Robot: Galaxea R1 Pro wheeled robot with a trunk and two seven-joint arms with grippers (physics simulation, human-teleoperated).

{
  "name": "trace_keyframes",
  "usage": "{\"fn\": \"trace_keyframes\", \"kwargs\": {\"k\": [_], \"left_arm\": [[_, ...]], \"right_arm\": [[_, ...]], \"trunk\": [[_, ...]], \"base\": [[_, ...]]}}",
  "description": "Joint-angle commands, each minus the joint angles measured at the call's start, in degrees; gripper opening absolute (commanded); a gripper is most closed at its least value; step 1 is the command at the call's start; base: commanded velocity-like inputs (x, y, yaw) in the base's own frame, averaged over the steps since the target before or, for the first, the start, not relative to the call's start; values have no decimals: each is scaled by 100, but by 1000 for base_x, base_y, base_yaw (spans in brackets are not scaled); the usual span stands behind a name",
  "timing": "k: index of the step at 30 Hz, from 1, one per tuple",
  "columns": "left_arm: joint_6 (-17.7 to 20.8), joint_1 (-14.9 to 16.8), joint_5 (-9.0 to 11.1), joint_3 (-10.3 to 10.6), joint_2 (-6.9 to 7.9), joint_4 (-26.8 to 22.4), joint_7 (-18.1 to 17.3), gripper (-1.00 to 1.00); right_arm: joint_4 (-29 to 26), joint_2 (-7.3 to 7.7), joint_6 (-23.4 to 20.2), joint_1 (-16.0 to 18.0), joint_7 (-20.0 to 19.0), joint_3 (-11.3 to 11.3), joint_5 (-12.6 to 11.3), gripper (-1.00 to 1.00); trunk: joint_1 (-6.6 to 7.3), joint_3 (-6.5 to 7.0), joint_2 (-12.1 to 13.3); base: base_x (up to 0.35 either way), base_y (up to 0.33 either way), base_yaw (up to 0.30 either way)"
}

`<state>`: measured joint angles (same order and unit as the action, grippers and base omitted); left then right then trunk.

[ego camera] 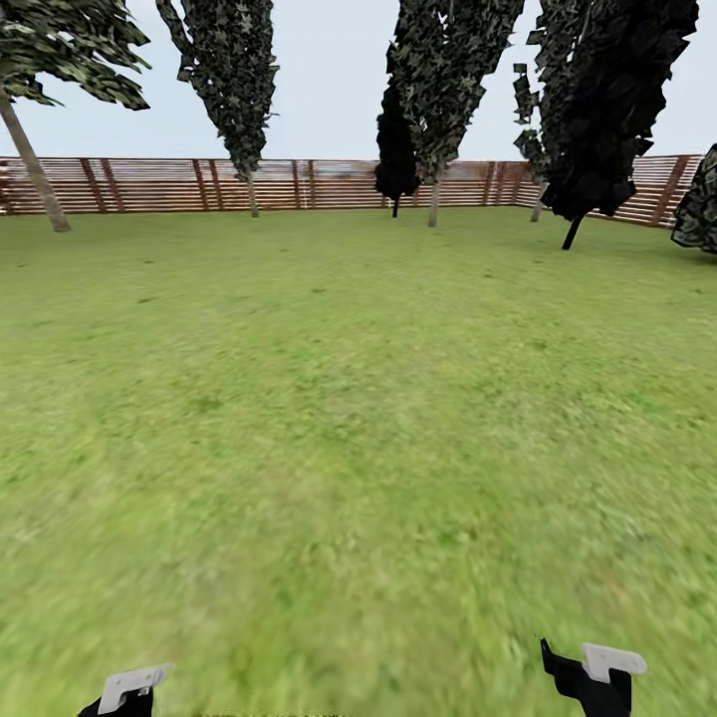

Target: In the garden, pick up the pesticide atomizer on the floor and spray pesticide onto both trees until each tree trunk is fully covered.

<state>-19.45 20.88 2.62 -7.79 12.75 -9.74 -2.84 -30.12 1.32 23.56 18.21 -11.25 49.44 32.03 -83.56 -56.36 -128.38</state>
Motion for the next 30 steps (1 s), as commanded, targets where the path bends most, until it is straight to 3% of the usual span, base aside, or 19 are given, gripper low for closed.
{"fn": "trace_keyframes", "kwargs": {"k": [1, 3, 6, 8, 30], "left_arm": [[-15, 4, 28, -21, -1, 7, -32, -100], [-15, 4, 28, -21, -1, 7, -32, -100], [-15, 4, 28, -21, -1, 7, -32, -100], [-15, 4, 28, -21, -1, 7, -32, -100], [-15, 4, 28, -21, -1, 7, -32, -100]], "right_arm": [[-3, -2, 26, 7, -46, 48, 32, 100], [-3, -7, 26, 7, 49, 47, 36, 100], [11, -25, 26, 7, 548, 41, 47, 100], [7, -156, 27, 7, 749, 40, 53, 100], [90, -211, 18, 7, 756, 22, 79, 100]], "trunk": [[1, -8, -2], [1, -15, -2], [1, -25, -2], [1, -31, -2], [1, -116, -2]], "base": [[0, 298, 282], [0, 298, 282], [0, 298, 282], [0, 298, 282], [0, 295, 281]]}}
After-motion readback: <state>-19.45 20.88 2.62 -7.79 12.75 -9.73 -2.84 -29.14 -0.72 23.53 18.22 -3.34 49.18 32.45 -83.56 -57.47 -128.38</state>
